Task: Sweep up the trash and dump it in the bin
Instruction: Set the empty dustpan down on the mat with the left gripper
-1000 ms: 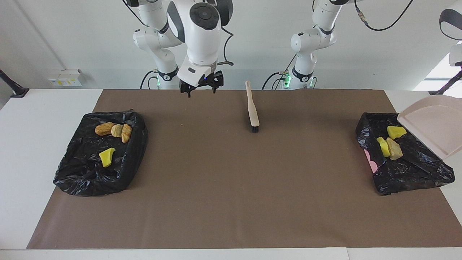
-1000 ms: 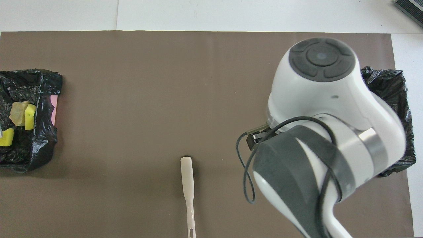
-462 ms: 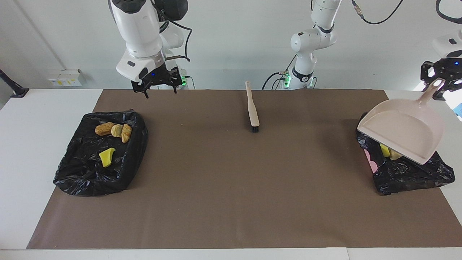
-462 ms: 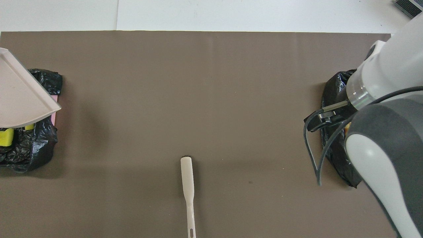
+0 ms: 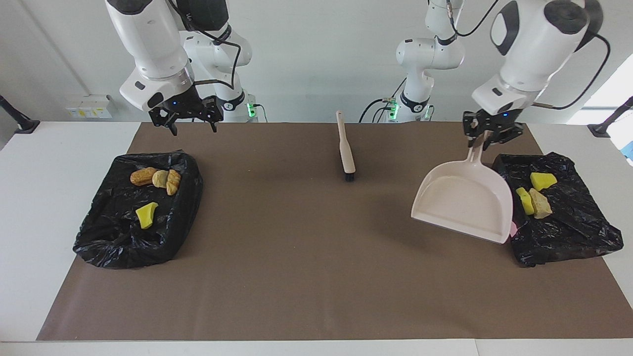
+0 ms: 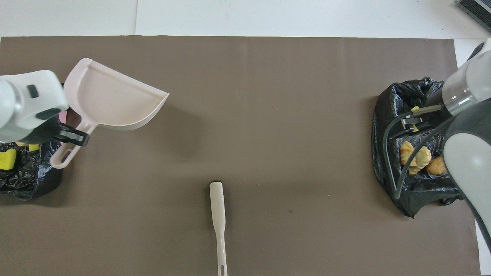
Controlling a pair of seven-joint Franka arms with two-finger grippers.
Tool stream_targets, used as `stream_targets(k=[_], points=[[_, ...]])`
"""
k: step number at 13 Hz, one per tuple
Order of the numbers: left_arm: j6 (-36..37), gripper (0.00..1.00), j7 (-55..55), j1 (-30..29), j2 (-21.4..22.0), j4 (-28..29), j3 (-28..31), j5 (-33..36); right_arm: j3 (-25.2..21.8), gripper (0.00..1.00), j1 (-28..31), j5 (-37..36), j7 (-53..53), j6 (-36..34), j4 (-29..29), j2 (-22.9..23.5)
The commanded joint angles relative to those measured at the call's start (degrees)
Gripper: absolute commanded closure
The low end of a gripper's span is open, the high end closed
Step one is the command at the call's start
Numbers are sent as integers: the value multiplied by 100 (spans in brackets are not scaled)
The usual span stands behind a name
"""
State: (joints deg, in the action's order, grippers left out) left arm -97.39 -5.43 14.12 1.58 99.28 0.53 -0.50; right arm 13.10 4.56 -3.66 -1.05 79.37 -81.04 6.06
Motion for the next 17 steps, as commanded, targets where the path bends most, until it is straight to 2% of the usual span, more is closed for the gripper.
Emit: stream_targets(k=[1,5,7,10,12,15,17], points=[[-1102,100,1443,948,88,617,140,-301,-227,0,89,15,132,88,-26,-106],[-2616,100,2948,2004,-920,584,140,-609,-536,0,107,-73,114,254,-26,-106],[-3292,100,3407,2305,-1431,548,141,-609,-869,0,124,-47,140,342,-26,-114],[-3496,100,3575,2507,-1670,565,123,-618,-1318,0,45,181,132,369,-104,-324],[-3515,100,3601,2612,-1740,601,140,-627,-1354,0,45,217,114,360,-236,-386],[-3594,100,3767,2648,-1793,610,140,-627,-1345,0,63,252,44,606,-737,-720],[-3673,100,4110,2736,-1811,618,140,-627,-1345,0,63,261,9,589,-747,-730]])
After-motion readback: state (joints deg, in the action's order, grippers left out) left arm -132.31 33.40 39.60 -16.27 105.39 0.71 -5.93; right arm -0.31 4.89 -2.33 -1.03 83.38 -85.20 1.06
